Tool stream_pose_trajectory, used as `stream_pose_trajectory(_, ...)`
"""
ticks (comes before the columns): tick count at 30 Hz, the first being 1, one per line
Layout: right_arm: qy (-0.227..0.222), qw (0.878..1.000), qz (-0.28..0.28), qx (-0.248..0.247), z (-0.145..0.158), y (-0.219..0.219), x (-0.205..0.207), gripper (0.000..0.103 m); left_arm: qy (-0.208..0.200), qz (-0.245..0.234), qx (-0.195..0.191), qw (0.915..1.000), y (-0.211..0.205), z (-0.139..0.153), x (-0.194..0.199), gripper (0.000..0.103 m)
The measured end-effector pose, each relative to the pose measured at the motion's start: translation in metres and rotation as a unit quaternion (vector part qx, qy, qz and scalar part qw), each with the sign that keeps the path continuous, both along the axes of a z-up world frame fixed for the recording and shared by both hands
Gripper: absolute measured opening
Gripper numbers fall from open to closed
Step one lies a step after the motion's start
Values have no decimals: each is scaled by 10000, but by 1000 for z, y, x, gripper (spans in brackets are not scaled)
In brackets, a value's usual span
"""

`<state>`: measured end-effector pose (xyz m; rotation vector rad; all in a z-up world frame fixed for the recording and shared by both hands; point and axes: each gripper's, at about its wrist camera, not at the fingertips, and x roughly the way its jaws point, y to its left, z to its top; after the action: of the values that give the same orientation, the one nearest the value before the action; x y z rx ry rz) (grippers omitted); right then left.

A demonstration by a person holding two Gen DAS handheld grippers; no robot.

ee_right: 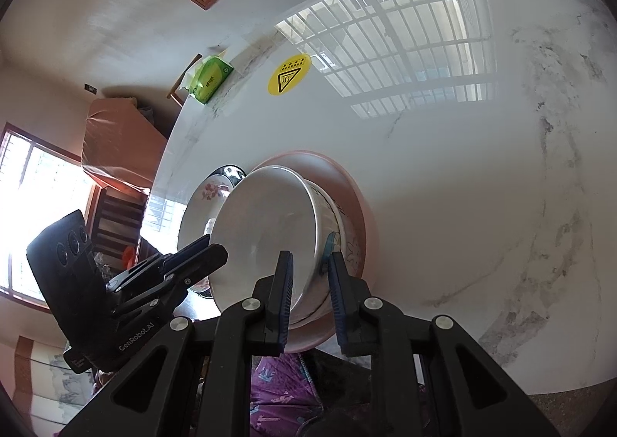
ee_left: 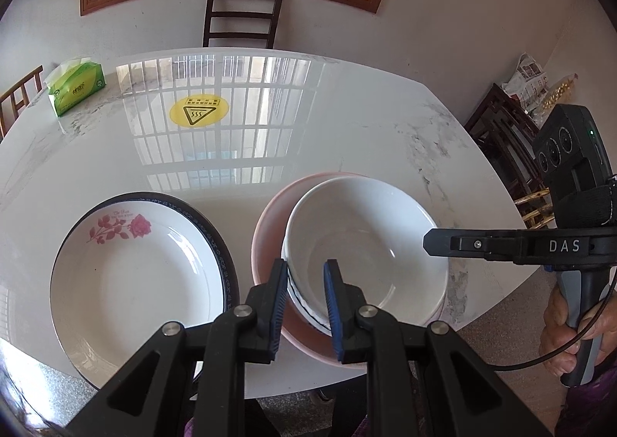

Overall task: Organize plates and bowls
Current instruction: 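Open both grippers to release the blue-banded bowl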

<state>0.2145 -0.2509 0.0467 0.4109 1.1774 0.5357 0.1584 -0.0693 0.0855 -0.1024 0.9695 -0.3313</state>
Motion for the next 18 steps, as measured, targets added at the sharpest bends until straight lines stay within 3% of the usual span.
stream_pose_trajectory(5, -191, 9998, 6, 29, 1, -3, -7, 20, -358, 49, 239, 9991, -4, 8, -8, 30)
stream_pose_trajectory(16, -973, 9951, -146, -105, 11, -12, -30, 20, -918, 178, 620, 9937, -3, 10, -23, 37)
stream_pose_trajectory(18, -1140, 9932, -189, -102, 10, -13, -35, 27, -999, 227, 652, 9926, -1, 10, -26, 37)
